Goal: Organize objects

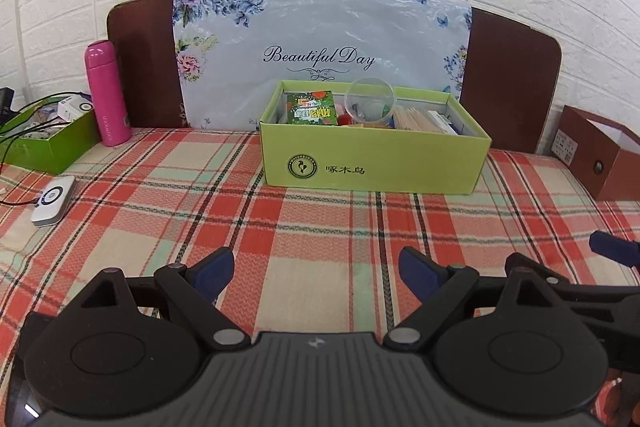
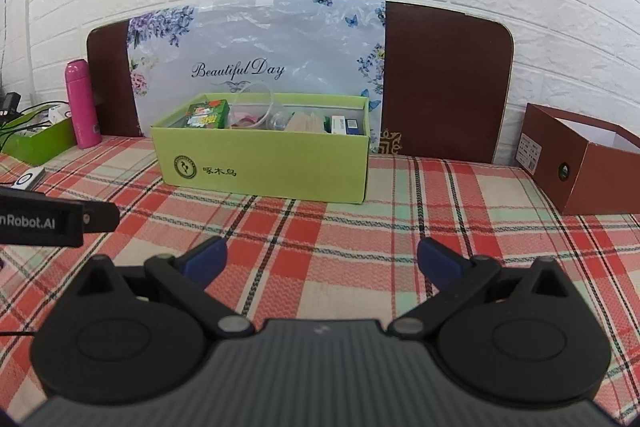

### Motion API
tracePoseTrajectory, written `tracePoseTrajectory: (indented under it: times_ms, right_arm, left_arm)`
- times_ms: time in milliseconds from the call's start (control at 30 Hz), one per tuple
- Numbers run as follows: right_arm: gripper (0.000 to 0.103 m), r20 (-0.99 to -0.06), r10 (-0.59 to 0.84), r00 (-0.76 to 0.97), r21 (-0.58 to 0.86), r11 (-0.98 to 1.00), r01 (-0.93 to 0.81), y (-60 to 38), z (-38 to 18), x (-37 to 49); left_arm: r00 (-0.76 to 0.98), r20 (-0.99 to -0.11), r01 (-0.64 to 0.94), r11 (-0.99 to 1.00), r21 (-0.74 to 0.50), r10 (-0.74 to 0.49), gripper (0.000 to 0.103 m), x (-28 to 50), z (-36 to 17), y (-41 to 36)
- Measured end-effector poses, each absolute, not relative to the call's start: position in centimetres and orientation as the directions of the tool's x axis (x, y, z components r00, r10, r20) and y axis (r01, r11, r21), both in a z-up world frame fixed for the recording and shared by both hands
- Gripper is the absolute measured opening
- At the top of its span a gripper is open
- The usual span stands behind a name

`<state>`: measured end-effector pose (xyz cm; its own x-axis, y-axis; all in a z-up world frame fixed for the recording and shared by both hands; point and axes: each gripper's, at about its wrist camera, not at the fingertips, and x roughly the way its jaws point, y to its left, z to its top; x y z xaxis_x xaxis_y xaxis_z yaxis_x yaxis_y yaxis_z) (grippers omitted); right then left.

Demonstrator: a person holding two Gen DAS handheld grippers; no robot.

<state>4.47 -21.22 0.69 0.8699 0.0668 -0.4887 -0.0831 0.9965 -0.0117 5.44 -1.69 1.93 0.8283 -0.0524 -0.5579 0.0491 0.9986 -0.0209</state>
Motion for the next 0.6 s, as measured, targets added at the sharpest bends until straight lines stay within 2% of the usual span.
tracePoseTrajectory:
  times_ms: [600]
  right_arm:
    - [0.103,-0.493,0.048,0.869,-0.011,0.998,-0.061,-21.1,0.1,2.2]
  left_arm:
    - [0.817,-0.575,0.051,0.999,-0.003,-0.043,0.092,3.5,1.5,-2.1]
